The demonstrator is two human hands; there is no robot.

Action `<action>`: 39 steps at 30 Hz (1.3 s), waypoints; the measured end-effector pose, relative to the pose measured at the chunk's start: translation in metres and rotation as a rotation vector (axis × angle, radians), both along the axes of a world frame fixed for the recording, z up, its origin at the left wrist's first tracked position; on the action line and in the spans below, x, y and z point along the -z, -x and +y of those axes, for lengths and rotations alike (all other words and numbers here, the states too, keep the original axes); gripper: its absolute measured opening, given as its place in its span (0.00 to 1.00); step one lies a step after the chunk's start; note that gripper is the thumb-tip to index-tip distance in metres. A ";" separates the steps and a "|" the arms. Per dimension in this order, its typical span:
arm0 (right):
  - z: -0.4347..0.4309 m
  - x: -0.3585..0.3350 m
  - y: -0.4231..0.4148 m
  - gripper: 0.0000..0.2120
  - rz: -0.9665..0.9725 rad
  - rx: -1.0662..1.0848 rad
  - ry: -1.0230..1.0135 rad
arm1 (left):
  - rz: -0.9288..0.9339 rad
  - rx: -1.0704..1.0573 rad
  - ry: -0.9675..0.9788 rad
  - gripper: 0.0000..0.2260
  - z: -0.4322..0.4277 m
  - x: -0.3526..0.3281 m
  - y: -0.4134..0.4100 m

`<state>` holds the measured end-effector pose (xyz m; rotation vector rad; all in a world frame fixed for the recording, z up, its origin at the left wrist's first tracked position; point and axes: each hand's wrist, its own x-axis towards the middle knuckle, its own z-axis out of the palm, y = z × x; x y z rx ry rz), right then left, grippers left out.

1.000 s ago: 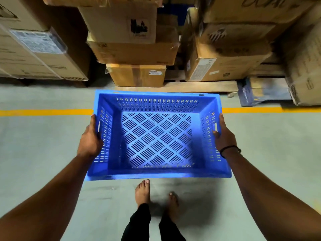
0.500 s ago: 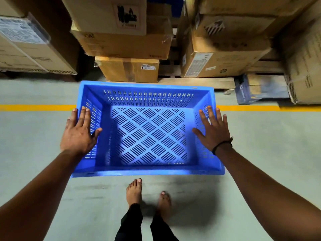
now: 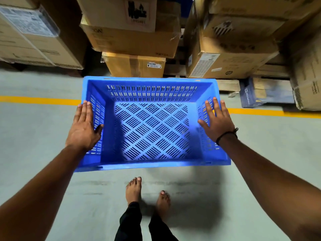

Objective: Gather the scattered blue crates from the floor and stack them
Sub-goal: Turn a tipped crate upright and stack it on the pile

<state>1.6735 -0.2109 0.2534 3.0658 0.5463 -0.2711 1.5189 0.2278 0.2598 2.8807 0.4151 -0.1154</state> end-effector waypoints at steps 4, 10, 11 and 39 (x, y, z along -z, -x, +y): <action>-0.002 0.006 0.021 0.37 -0.031 0.003 -0.076 | -0.001 0.023 0.028 0.35 0.017 -0.001 -0.016; 0.006 0.003 0.001 0.45 0.063 0.125 -0.213 | -0.025 0.003 0.010 0.34 0.007 0.006 0.014; 0.006 0.002 0.001 0.45 0.074 0.140 -0.224 | -0.022 -0.002 0.015 0.35 0.008 0.006 0.014; 0.009 0.005 -0.010 0.41 0.000 0.090 -0.068 | 0.101 0.086 -0.207 0.38 0.008 0.006 -0.008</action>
